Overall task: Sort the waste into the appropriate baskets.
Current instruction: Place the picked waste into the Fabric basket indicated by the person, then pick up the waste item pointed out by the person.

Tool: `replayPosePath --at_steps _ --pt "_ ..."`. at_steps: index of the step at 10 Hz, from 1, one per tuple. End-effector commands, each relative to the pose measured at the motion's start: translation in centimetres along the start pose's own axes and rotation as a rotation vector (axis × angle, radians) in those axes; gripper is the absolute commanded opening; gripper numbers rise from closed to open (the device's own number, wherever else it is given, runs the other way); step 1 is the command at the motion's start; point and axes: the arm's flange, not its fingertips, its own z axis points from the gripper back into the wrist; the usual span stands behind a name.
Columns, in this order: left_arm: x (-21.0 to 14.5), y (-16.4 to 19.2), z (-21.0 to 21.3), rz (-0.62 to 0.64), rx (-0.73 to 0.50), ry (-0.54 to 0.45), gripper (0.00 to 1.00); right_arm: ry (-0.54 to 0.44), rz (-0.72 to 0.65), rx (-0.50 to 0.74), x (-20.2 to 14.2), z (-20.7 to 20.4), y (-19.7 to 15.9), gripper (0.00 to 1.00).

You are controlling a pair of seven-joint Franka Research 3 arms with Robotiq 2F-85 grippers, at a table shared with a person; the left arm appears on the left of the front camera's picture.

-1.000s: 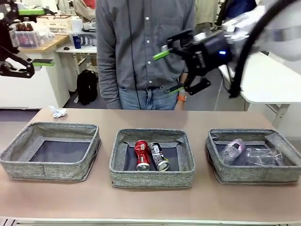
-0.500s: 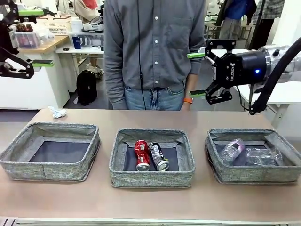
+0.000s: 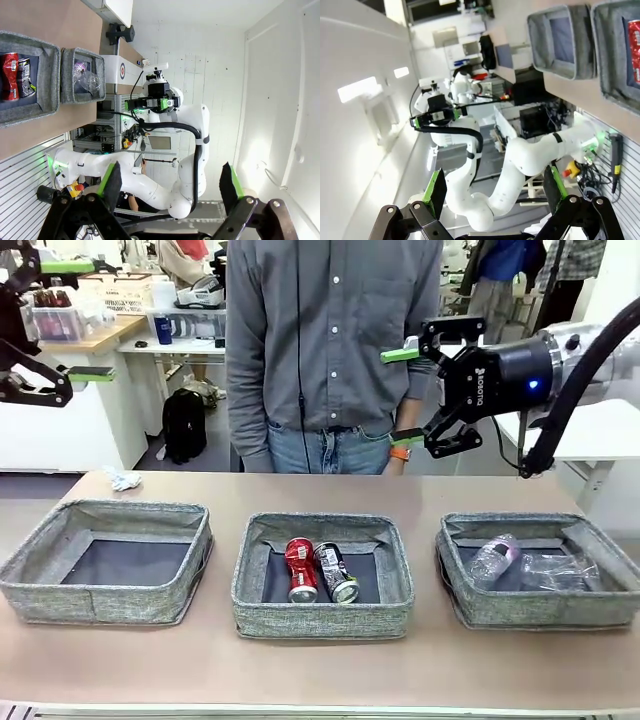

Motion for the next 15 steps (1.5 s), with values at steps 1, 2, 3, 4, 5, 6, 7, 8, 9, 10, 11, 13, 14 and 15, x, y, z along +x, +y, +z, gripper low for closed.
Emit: replayPosePath --at_steps 1,2,3,4,5,6,7,8,9,10,11,13,14,15 --pt "-0.13 -0.38 -0.22 0.005 -0.022 0.001 1.00 0.006 -0.002 -0.007 0.07 0.31 0.25 1.00" --pt "-0.13 -0.38 -0.22 0.005 -0.022 0.001 1.00 0.006 -0.002 -0.007 0.07 0.31 0.25 1.00" --pt "-0.13 -0.38 -0.22 0.005 -0.022 0.001 1.00 0.006 -0.002 -0.007 0.07 0.31 0.25 1.00" --pt "-0.13 -0.38 -0.22 0.005 -0.022 0.001 1.00 0.006 -0.002 -0.007 0.07 0.31 0.25 1.00" --pt "-0.13 -0.38 -0.22 0.005 -0.022 0.001 1.00 0.006 -0.002 -0.007 0.07 0.31 0.25 1.00" --pt "-0.13 -0.38 -0.22 0.005 -0.022 0.001 1.00 0.006 -0.002 -0.007 0.07 0.31 0.25 1.00" --pt "-0.13 -0.38 -0.22 0.005 -0.022 0.001 1.00 0.006 -0.002 -0.007 0.07 0.31 0.25 1.00" --pt "-0.13 -0.38 -0.22 0.005 -0.022 0.001 1.00 0.006 -0.002 -0.007 0.07 0.31 0.25 1.00" --pt "-0.13 -0.38 -0.22 0.005 -0.022 0.001 1.00 0.006 -0.002 -0.007 0.07 0.31 0.25 1.00" --pt "-0.13 -0.38 -0.22 0.005 -0.022 0.001 1.00 0.006 -0.002 -0.007 0.07 0.31 0.25 1.00" --pt "-0.13 -0.38 -0.22 0.005 -0.022 0.001 1.00 0.006 -0.002 -0.007 0.07 0.31 0.25 1.00" --pt "-0.13 -0.38 -0.22 0.005 -0.022 0.001 1.00 0.006 -0.002 -0.007 0.07 0.31 0.25 1.00" --pt "-0.13 -0.38 -0.22 0.005 -0.022 0.001 1.00 0.006 -0.002 -0.007 0.07 0.31 0.25 1.00" --pt "-0.13 -0.38 -0.22 0.005 -0.022 0.001 1.00 0.006 -0.002 -0.007 0.07 0.31 0.25 1.00"
